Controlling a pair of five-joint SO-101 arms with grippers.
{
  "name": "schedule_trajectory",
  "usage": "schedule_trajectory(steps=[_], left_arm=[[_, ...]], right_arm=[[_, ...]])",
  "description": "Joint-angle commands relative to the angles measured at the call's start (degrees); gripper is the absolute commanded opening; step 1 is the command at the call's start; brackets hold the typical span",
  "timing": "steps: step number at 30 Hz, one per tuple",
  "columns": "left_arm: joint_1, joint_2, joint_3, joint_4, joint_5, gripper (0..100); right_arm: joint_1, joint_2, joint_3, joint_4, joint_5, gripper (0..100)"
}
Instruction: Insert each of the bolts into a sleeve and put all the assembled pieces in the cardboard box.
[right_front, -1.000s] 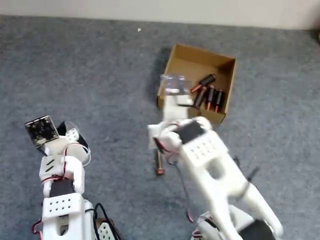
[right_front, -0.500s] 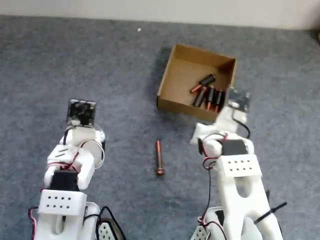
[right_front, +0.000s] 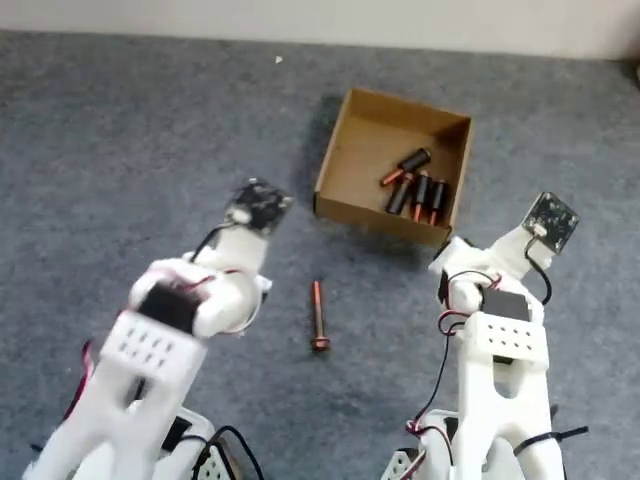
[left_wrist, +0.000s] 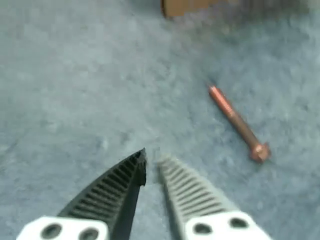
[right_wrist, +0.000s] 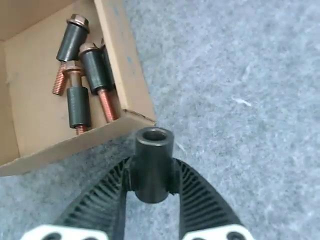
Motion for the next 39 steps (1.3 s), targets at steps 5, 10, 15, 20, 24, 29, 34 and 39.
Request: schedule_trajectory(steps=[5,10,15,20,24,29,34,39], left_arm=[[2.6,19.6,-10.3,-0.3,4.5,22],[8.7,28.5,-14.5,-0.3,9.2,22],[13.9,35.0,-18.4,-0.3,13.8,22],[15.3,41.8,-21.0,-0.6,15.4,22],[15.0,48.3,-21.4,-5.2,17.0,22],[13.8,51.1,-21.9,-6.9,19.7,21],[11.2,50.7,-22.1,-6.9,20.6,13],[10.6,50.6,-22.1,-6.8,20.7,5]], right_arm=[[1.0,-2.0,-0.1,-1.7,-0.8,0.5],[1.0,-2.0,-0.1,-1.7,-0.8,0.5],[1.0,-1.8,-0.1,-1.7,-0.8,0.5],[1.0,-1.8,-0.1,-1.7,-0.8,0.5],[1.0,-1.8,-0.1,-1.7,-0.8,0.5],[1.0,-1.8,-0.1,-1.7,-0.8,0.5],[1.0,-1.8,0.0,-1.7,-0.8,0.5],[1.0,-1.8,0.0,-1.7,-0.8,0.5]])
